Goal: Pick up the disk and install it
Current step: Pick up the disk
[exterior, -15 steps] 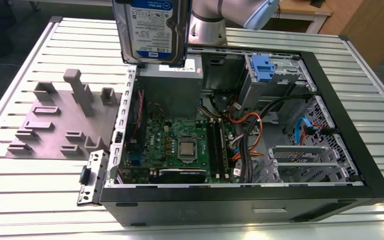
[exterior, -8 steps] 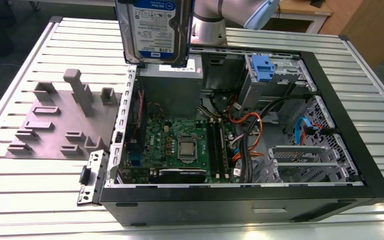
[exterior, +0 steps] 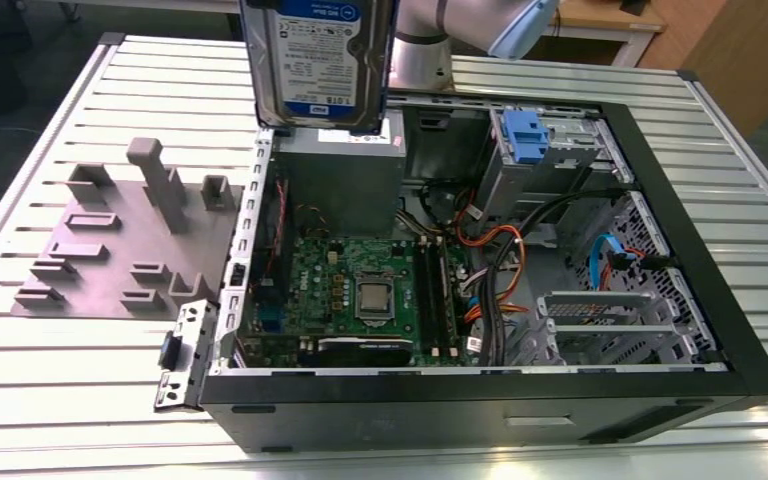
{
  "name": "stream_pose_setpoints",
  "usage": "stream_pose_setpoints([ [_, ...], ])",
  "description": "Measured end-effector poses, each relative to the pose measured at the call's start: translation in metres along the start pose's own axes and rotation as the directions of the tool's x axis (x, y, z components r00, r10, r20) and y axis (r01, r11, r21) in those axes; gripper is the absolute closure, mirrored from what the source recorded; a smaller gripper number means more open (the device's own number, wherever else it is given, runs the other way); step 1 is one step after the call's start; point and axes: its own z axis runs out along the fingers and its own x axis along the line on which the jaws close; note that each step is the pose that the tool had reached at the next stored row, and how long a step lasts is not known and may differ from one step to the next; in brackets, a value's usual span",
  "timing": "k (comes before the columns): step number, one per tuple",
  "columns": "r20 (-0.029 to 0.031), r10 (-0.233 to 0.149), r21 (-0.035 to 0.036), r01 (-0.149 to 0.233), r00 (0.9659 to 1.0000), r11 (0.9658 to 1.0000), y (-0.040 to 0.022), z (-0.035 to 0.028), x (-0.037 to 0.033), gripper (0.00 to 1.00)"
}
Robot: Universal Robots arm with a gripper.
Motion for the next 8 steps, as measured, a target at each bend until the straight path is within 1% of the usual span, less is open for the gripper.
stream_pose_setpoints([
  [3,0.0,0.0,0.0,0.0,1.0,1.0,-0.0029,-0.0001,-0.0001,0.64],
  [8,0.0001,0.0,0.0,0.0,1.0,1.0,-0.0043,-0.0001,0.0,0.64],
])
